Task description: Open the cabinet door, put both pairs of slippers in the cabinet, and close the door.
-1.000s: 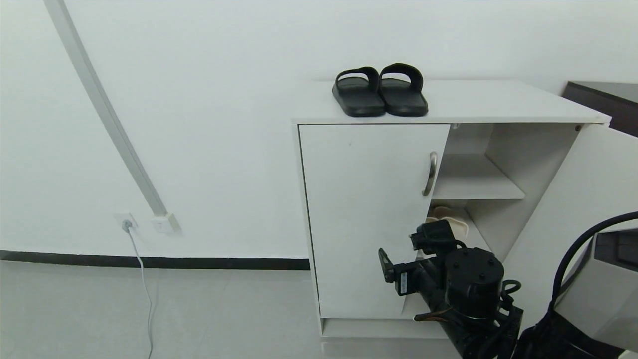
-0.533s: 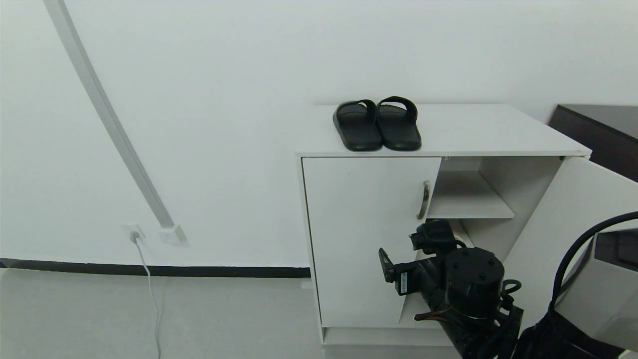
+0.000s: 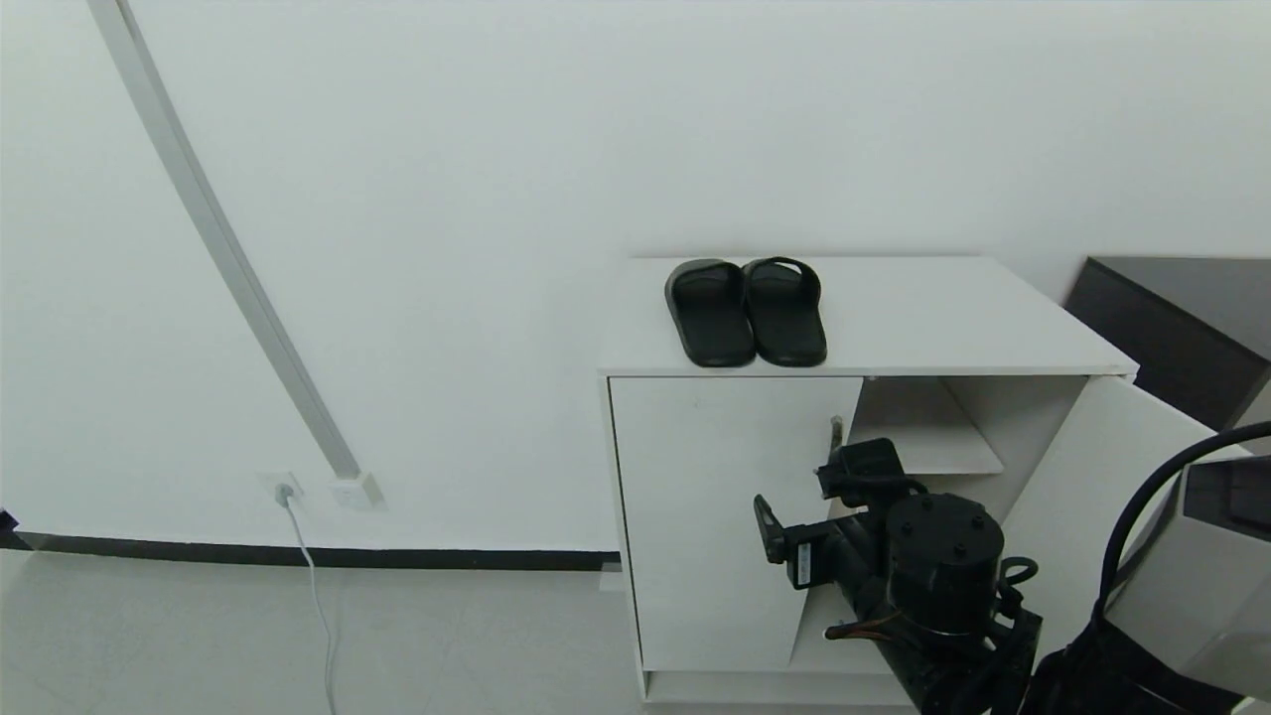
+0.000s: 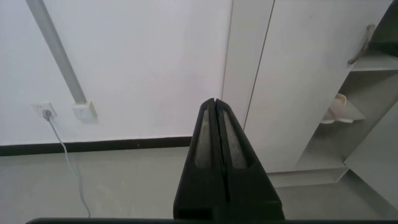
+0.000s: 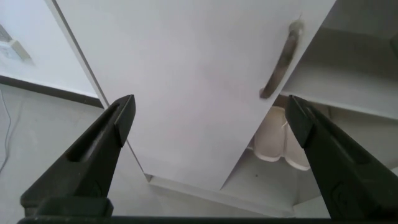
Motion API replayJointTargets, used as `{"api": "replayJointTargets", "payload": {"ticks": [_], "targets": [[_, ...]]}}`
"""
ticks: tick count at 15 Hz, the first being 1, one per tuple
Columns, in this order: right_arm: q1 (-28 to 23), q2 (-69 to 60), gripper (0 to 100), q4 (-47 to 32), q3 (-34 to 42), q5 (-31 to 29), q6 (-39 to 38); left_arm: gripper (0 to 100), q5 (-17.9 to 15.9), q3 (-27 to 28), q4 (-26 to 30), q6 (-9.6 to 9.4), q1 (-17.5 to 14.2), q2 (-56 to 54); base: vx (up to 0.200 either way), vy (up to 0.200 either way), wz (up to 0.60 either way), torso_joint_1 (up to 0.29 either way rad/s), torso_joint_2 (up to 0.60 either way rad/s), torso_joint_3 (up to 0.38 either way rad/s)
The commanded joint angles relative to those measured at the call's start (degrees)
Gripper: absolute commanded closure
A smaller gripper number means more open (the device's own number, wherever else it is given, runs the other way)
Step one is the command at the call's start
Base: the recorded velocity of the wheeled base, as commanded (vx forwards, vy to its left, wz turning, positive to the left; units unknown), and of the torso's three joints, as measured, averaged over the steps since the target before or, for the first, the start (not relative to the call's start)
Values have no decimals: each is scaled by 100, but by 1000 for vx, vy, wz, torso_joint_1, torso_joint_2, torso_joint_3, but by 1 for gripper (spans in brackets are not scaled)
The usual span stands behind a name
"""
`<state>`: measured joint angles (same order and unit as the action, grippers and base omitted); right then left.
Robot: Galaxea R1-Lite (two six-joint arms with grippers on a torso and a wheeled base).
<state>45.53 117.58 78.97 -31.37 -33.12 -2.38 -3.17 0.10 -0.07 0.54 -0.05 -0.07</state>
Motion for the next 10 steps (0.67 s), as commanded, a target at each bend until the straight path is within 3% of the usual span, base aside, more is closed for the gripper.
{"api": "replayJointTargets", "payload": {"ticks": [1,10], "targets": [[8,11,0,4,-10,-1,0,100,1,-1,-1,-1,-4,7,0,0,0,237,-554,-320],[0,55,0,4,34,-1,0,100,-8,-1,-1,-1,-4,7,0,0,0,248,-558,-314]]}}
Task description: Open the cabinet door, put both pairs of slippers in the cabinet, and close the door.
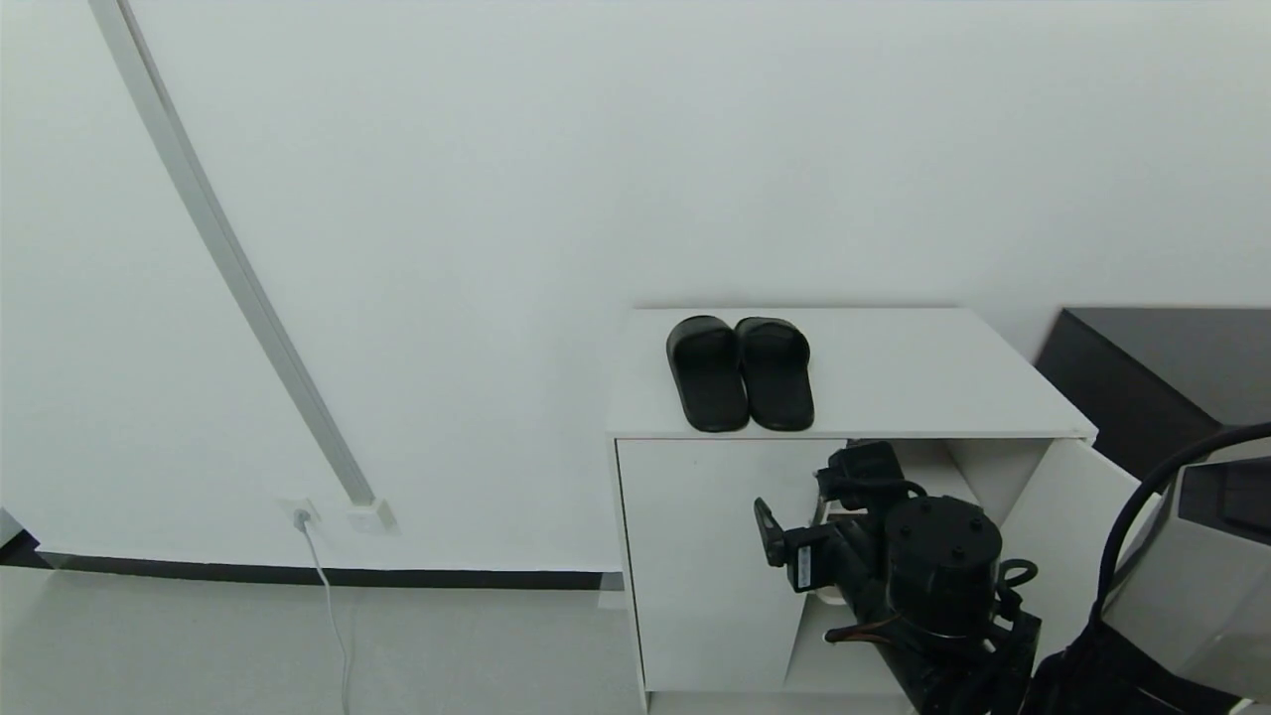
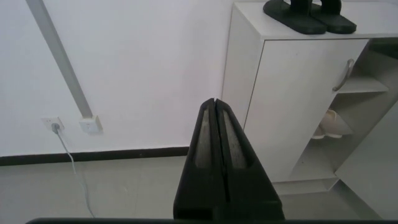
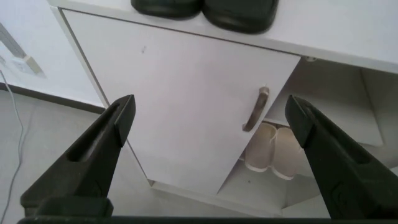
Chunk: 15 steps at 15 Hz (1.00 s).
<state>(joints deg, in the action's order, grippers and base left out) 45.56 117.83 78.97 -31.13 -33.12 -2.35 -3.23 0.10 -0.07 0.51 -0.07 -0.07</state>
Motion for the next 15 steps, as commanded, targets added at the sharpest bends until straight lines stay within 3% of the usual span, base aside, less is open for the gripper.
{"api": "replayJointTargets", "payload": {"ticks": [1,5,6,12,15], "targets": [[-3,38,0,-4,20,-1,33,100,-2,-1,-1,2,-1,7,0,0,0,183,-408,-222],[-3,73,0,22,11,69,156,100,-2,-1,-1,-7,-1,7,0,0,0,81,-168,-90],[-64,64,0,-128,-349,139,191,100,-2,-1,-1,-7,-1,7,0,0,0,0,0,0],[-205,-577,0,-3705,-2687,139,-556,100,-11,-1,-1,-16,-1,7,0,0,0,0,0,0],[-187,-542,0,-4232,-3109,122,-802,100,-20,-1,-1,-25,-1,7,0,0,0,0,0,0]]}}
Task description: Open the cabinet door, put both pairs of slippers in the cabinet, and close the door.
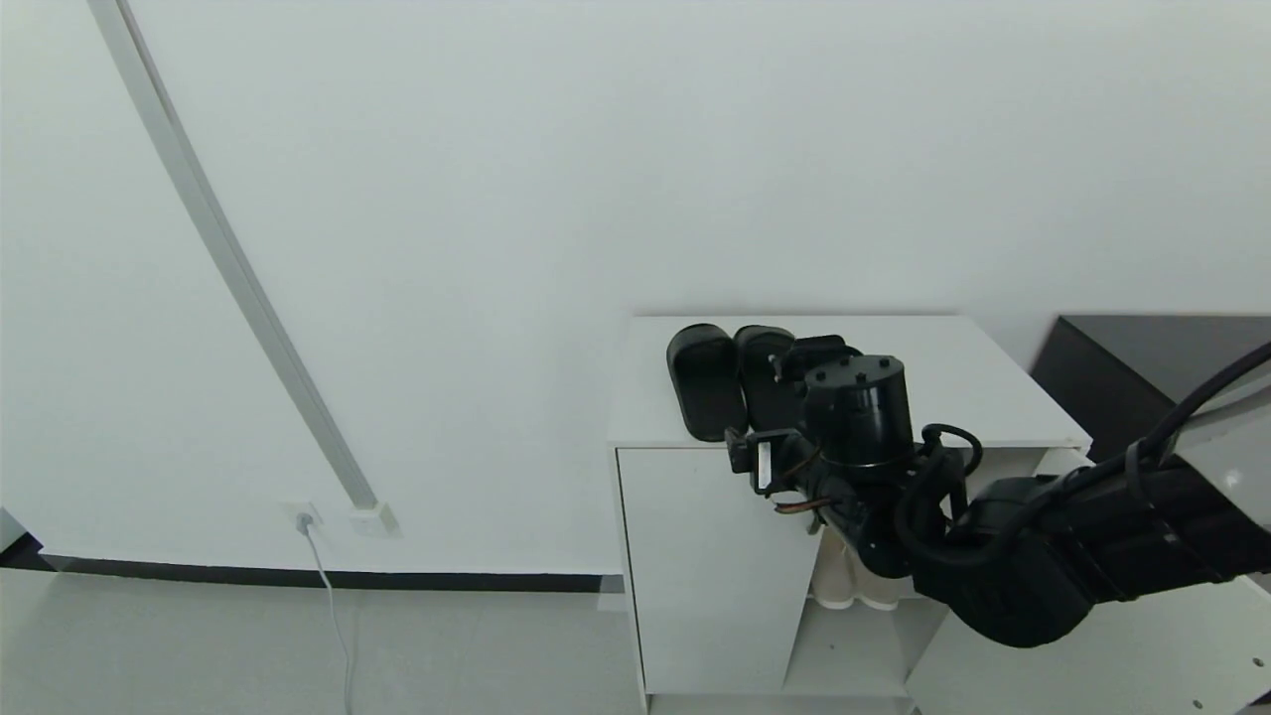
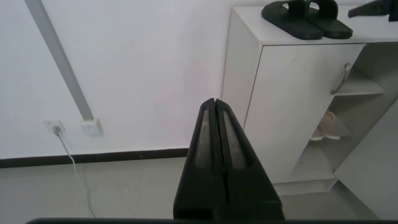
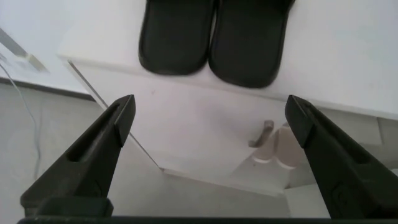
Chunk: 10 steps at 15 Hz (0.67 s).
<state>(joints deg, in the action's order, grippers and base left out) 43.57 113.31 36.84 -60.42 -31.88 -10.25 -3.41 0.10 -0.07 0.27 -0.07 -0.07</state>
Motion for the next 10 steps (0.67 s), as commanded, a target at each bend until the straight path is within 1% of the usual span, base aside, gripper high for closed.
{"api": "replayJointTargets", "payload": {"ticks": [1,2,3,4,10], "targets": [[11,-55,0,-19,-172,-11,-12,100,-1,-1,-1,0,-1,7,200,0,0,-2,-2,2],[11,-20,0,-19,-155,-20,-12,100,-1,-1,-1,8,-1,7,200,0,0,12,2,2],[11,-20,0,-10,-111,-20,-21,100,-19,-1,-1,-44,-1,7,200,0,0,-2,-2,2],[11,16,0,-1,-93,-20,-21,100,-28,-1,-1,-141,-1,7,200,0,0,-12,-2,2],[2,429,0,377,48,-38,-29,100,-28,-1,-1,-141,-1,7,200,0,0,7,5,2]]}}
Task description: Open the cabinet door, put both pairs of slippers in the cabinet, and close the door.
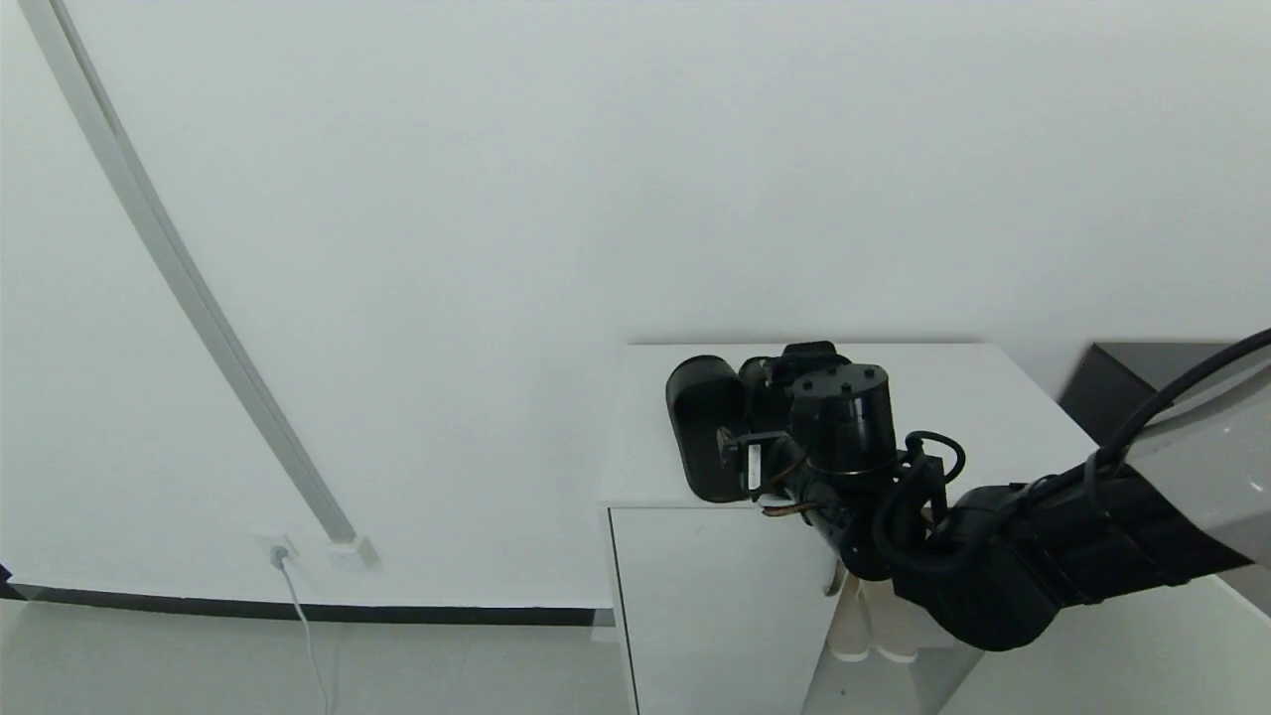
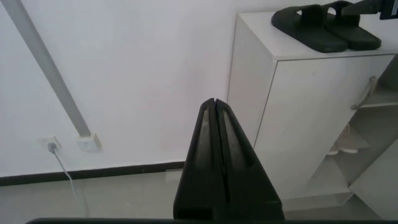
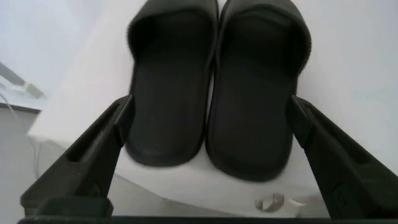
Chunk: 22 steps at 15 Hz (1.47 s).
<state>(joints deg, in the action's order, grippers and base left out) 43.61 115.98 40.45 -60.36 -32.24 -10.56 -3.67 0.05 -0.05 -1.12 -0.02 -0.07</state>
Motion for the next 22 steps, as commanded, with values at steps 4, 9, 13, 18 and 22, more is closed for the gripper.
{"api": "replayJointTargets", "payload": {"ticks": [4,9,13,18,22], "targets": [[-72,610,0,411,-3,-36,27,100,33,4,-4,24,-6,7,100,0,0,2,1,0],[-388,1243,0,684,-750,-1,54,100,33,4,-4,24,-6,7,0,0,0,0,0,0],[-449,1550,0,640,-1251,8,194,100,42,4,-4,68,-6,7,0,0,0,0,0,0],[-546,1796,0,525,-1664,16,317,100,42,4,-4,59,-6,7,0,0,0,0,0,0],[-537,1840,100,508,-1725,16,317,100,42,4,-4,68,-6,7,0,0,0,0,0,0]]}}
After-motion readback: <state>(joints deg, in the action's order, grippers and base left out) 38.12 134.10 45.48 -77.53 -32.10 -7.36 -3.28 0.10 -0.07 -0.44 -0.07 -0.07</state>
